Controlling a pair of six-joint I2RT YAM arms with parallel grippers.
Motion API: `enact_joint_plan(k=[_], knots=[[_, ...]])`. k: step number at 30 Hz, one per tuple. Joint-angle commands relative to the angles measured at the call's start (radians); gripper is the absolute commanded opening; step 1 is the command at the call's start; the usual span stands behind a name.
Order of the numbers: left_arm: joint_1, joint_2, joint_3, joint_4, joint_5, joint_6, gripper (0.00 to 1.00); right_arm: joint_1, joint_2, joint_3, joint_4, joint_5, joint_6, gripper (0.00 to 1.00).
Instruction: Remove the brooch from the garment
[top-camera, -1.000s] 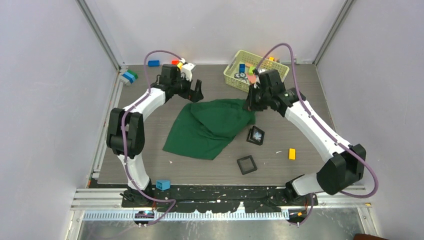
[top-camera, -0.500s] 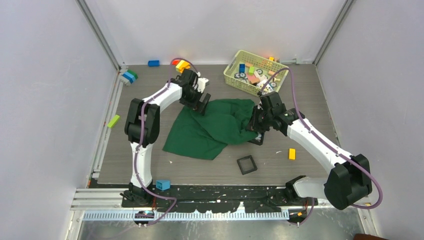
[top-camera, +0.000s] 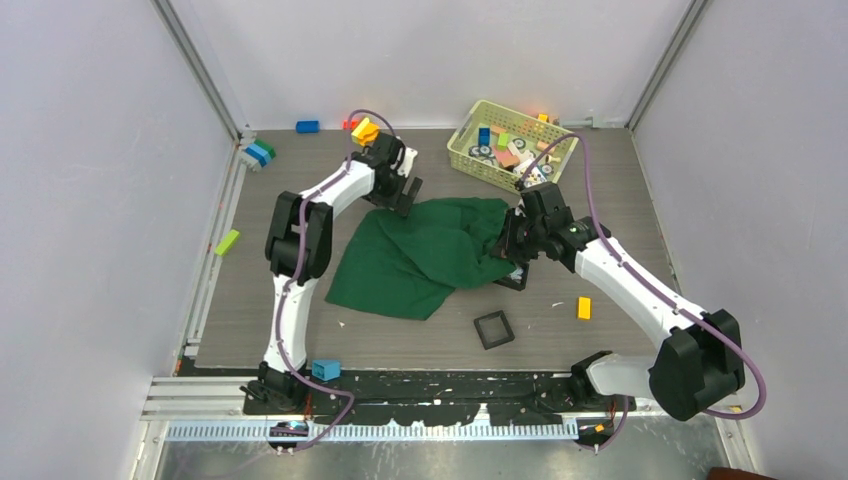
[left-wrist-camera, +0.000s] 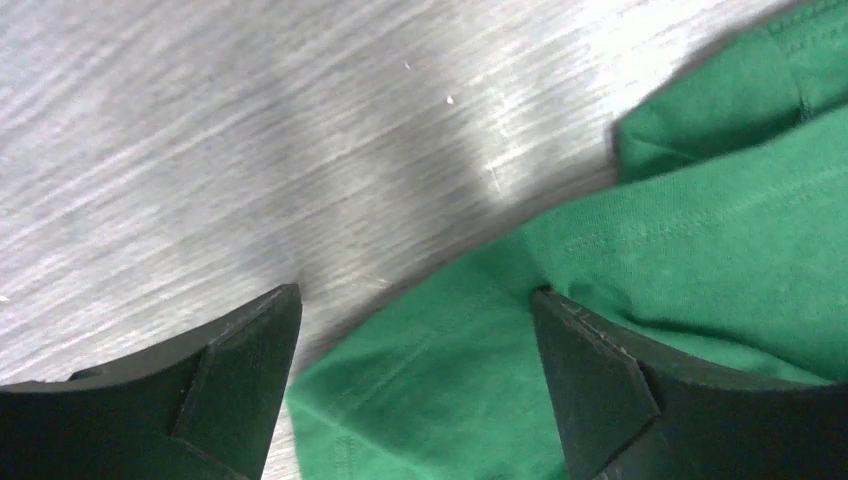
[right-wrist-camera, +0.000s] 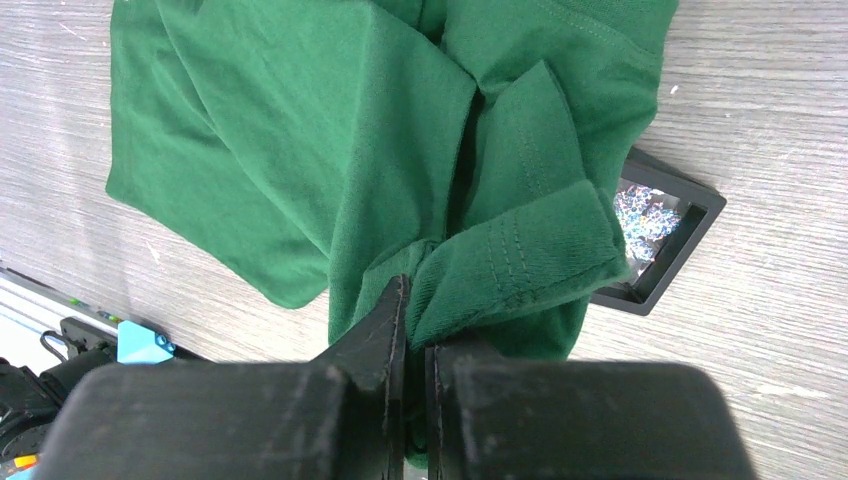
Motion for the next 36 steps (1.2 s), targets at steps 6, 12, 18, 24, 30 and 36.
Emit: enact_joint_plan(k=[6, 12, 18, 24, 30, 36], knots=[[-0.007, 0.075, 0.075, -0.198, 0.024, -0.032, 0.35, -0.002, -0.042, 0.008, 0.043, -0.001, -0.007, 0.00], [0.030, -0.060, -0.076, -0.073, 0.216, -0.055, 0.00, -0.002, -0.003, 0.033, 0.086, 0.013, 0.016, 0.01], [0.143, -0.256, -0.037, -0.004, 0.201, -0.173, 0.00, -0.009, 0.178, 0.277, 0.123, 0.022, 0.073, 0.00], [0.283, -0.443, 0.211, -0.068, 0.092, -0.241, 0.00, -0.057, 0.355, 0.805, 0.095, 0.011, 0.082, 0.00], [0.340, -0.661, 0.288, 0.000, -0.102, -0.239, 0.00, -0.071, 0.377, 1.028, 0.324, 0.014, 0.008, 0.00], [0.341, -0.901, 0.126, 0.149, -0.228, -0.190, 0.00, -0.069, 0.326, 1.046, 0.470, -0.099, 0.001, 0.00]])
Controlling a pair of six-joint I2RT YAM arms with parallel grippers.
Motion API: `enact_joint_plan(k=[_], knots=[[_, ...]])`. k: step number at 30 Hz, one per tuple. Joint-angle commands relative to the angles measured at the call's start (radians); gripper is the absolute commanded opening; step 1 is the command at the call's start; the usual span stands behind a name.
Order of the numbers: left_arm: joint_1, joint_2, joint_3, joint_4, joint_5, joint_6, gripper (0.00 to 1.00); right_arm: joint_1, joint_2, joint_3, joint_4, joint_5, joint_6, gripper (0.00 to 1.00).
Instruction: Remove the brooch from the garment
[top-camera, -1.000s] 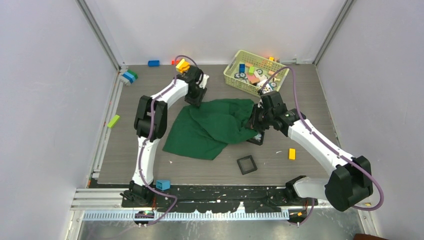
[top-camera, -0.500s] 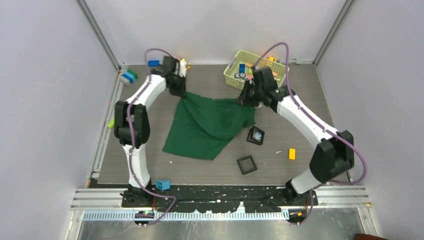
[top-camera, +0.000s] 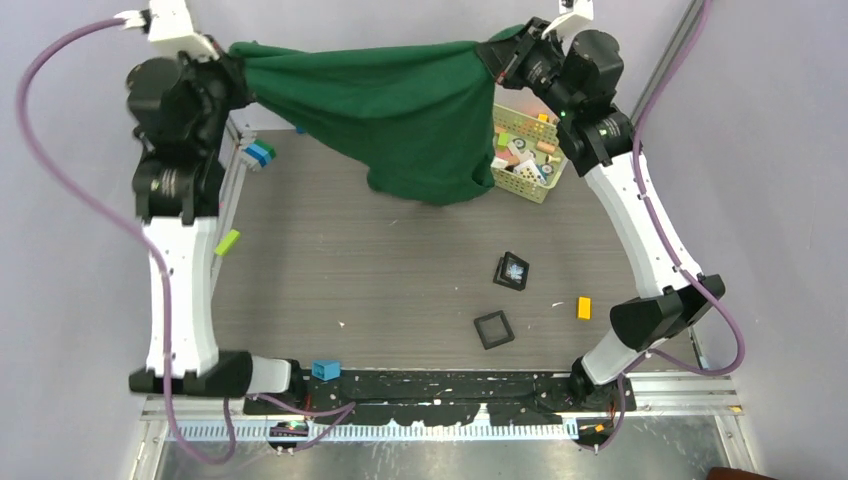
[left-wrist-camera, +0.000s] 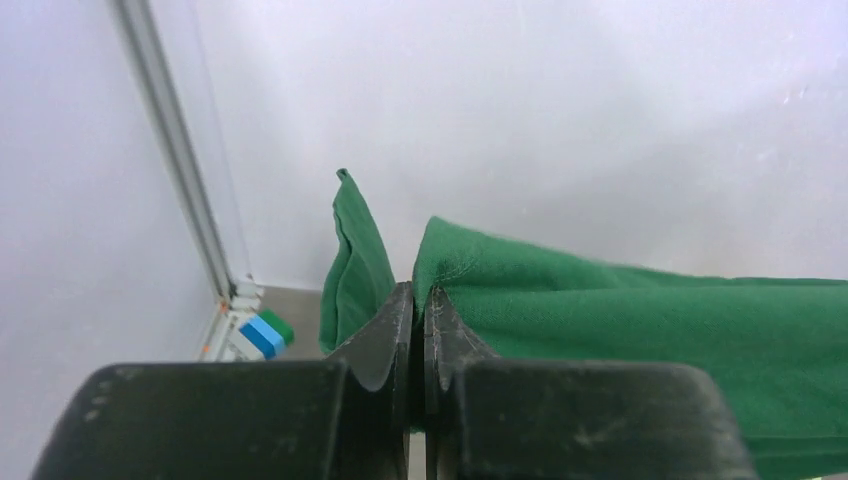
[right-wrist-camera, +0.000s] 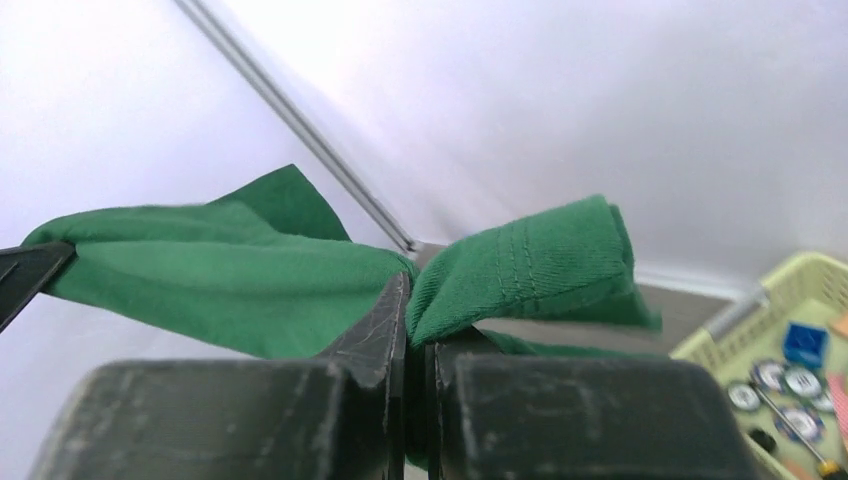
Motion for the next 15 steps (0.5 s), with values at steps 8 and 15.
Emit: enact_joint_plan(k=[8, 15], knots=[[-0.004, -0.187, -0.037, 0.054, -0.200, 0.102, 0.00, 0.043, -0.180, -0.048, 0.266, -0.239, -0.005, 0.00], [-0.004, -0.054, 0.110, -0.041, -0.159, 0.116, 0.00, 0.049, -0.145, -0.041, 0.278, -0.099, -0.017, 0.00]])
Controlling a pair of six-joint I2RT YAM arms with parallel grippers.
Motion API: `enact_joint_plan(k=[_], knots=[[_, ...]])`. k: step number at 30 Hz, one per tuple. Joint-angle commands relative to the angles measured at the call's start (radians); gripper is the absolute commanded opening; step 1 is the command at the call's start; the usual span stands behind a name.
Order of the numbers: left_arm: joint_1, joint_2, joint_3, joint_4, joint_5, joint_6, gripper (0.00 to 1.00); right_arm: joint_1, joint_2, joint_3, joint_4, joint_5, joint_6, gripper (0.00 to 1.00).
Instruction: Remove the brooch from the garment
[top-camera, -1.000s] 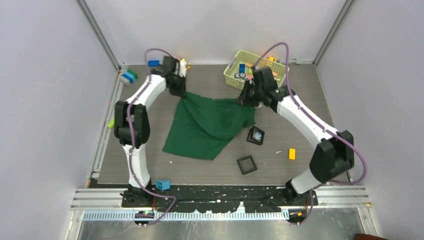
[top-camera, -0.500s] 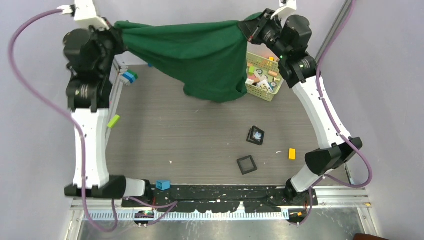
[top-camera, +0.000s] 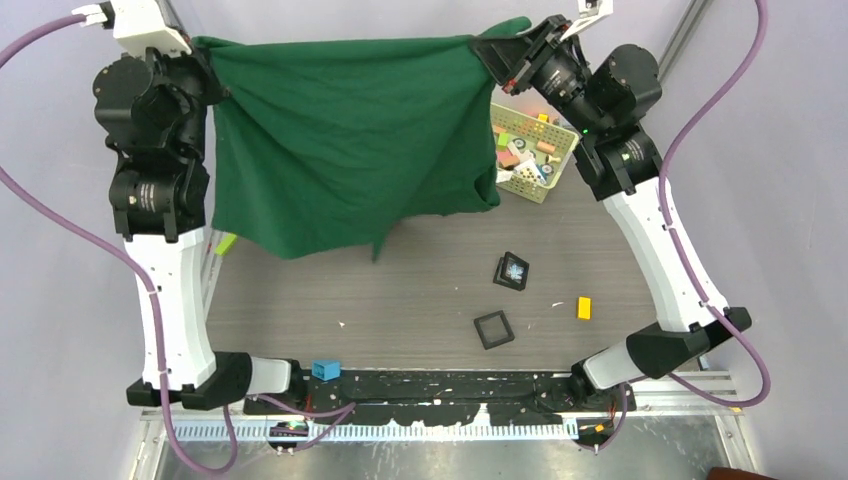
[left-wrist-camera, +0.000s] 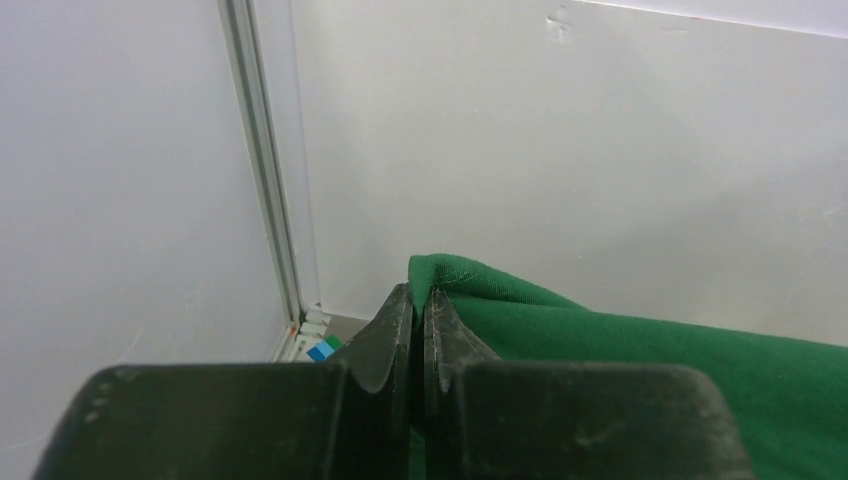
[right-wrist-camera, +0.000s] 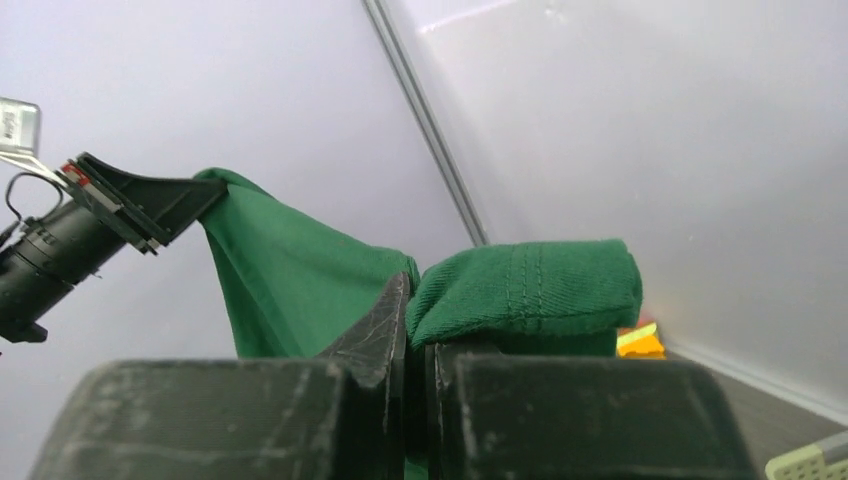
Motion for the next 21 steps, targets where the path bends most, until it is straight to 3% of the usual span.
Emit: enact_joint_plan(k=[1, 4, 9, 14, 17, 19, 21], knots=[[0.005, 0.079, 0.035, -0.018, -0.010, 0.039, 0.00, -0.003, 0.022, 0.023, 0.105, 0.101, -0.012, 0.00], [0.027, 0.211, 0.069, -0.043, -0.015, 0.041, 0.00, -0.003, 0.120, 0.037, 0.137, 0.125, 0.029, 0.00], [0.120, 0.381, 0.267, -0.129, 0.014, -0.007, 0.00, -0.003, 0.276, 0.126, 0.251, 0.191, 0.091, 0.00], [0.174, 0.461, 0.498, -0.165, 0.086, -0.058, 0.00, -0.027, 0.474, 0.529, 0.108, 0.213, 0.080, 0.00], [0.175, 0.463, 0.565, -0.146, 0.083, -0.059, 0.00, -0.052, 0.644, 0.959, -0.141, 0.162, 0.077, 0.00], [0.178, 0.426, 0.523, -0.109, 0.078, -0.060, 0.00, -0.061, 0.627, 0.960, -0.152, 0.138, 0.084, 0.00], [0.183, 0.385, 0.462, -0.089, 0.072, -0.063, 0.00, -0.062, 0.517, 0.756, -0.078, 0.131, 0.082, 0.00]])
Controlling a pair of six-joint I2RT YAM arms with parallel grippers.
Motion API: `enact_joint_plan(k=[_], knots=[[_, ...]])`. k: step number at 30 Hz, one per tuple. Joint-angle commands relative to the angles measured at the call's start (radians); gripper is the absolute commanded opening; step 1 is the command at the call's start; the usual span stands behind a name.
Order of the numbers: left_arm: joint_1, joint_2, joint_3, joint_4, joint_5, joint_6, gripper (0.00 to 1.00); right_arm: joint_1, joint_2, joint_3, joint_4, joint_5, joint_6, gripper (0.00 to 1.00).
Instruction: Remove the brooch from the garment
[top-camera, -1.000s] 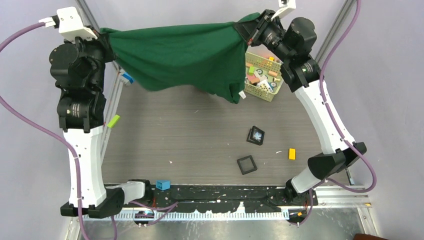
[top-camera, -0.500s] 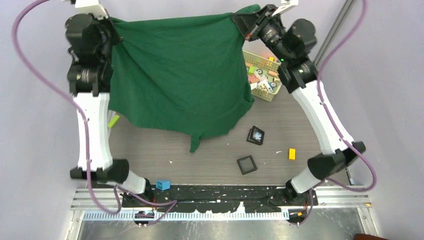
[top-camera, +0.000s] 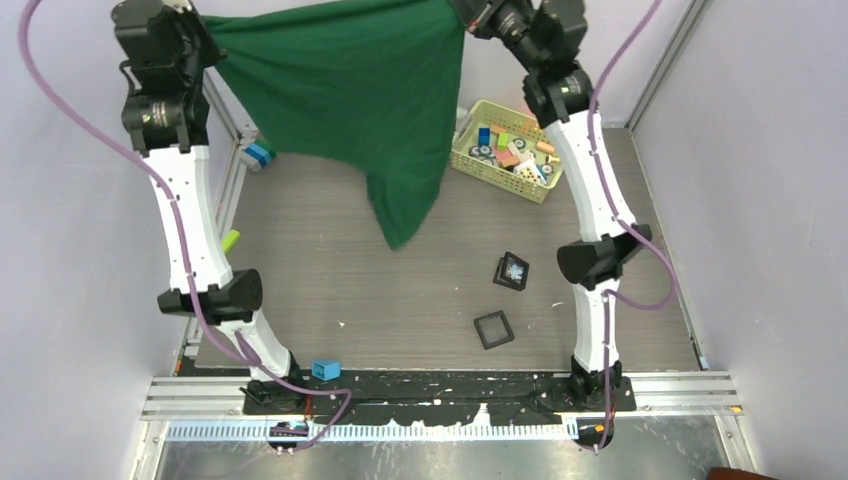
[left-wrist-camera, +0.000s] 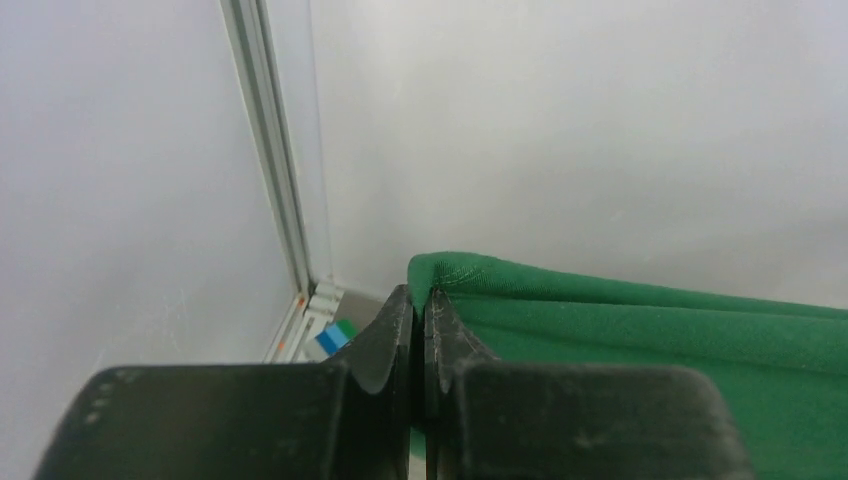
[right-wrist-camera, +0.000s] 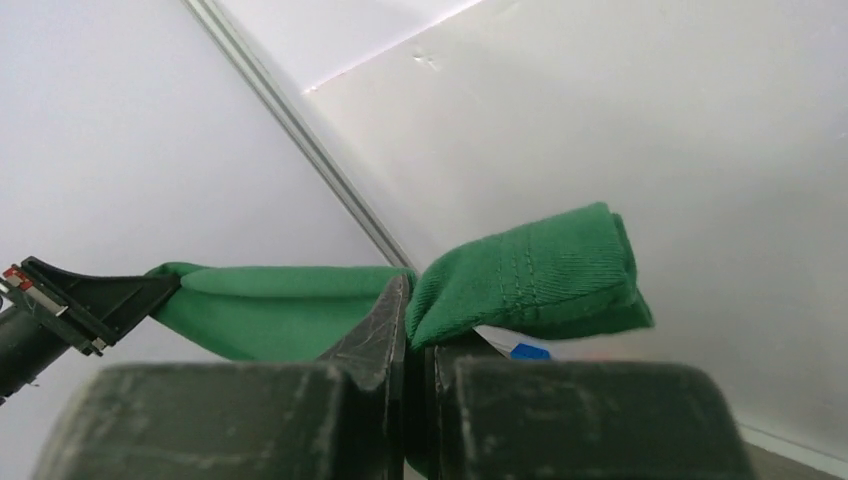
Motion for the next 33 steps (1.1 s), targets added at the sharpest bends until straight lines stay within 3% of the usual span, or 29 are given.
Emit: enact_joint_plan(k=[1, 7, 12, 14, 16, 19, 23, 25, 26, 28, 31, 33], knots=[[0.023, -0.144, -0.062, 0.107, -0.025, -0.005, 0.00, -0.031, -0.271, -0.244, 0.166, 0.000, 0.007, 0.00], [0.025, -0.370, -0.504, 0.186, -0.063, -0.024, 0.00, -0.028, -0.551, -0.881, 0.352, 0.038, 0.124, 0.00], [0.024, -0.593, -0.948, 0.274, 0.076, -0.116, 0.00, 0.005, -0.686, -1.442, 0.599, 0.097, 0.303, 0.00], [0.023, -0.640, -1.077, 0.270, 0.119, -0.155, 0.00, 0.048, -0.683, -1.605, 0.664, 0.069, 0.327, 0.02], [0.023, -0.695, -1.228, 0.315, 0.116, -0.214, 0.00, 0.112, -0.675, -1.728, 0.722, 0.043, 0.320, 0.10], [0.023, -0.776, -1.462, 0.422, 0.026, -0.317, 0.00, 0.291, -0.690, -1.934, 0.822, 0.062, 0.268, 0.17], [0.025, -0.832, -1.623, 0.489, -0.113, -0.380, 0.00, 0.564, -0.684, -1.992, 0.719, 0.066, 0.110, 0.33], [0.025, -0.852, -1.662, 0.498, -0.218, -0.394, 0.00, 0.671, -0.682, -1.993, 0.621, 0.082, 0.045, 0.55], [0.026, -0.857, -1.669, 0.498, -0.259, -0.395, 0.00, 0.693, -0.692, -2.003, 0.566, 0.116, 0.034, 0.67], [0.028, -0.862, -1.676, 0.486, -0.331, -0.398, 0.00, 0.719, -0.737, -2.042, 0.525, 0.184, 0.062, 0.79], [0.028, -0.865, -1.686, 0.454, -0.428, -0.414, 0.00, 0.718, -0.841, -2.048, 0.411, 0.422, 0.052, 0.89], [0.028, -0.867, -1.698, 0.446, -0.481, -0.421, 0.11, 0.716, -0.906, -1.989, 0.281, 0.597, 0.023, 0.95]])
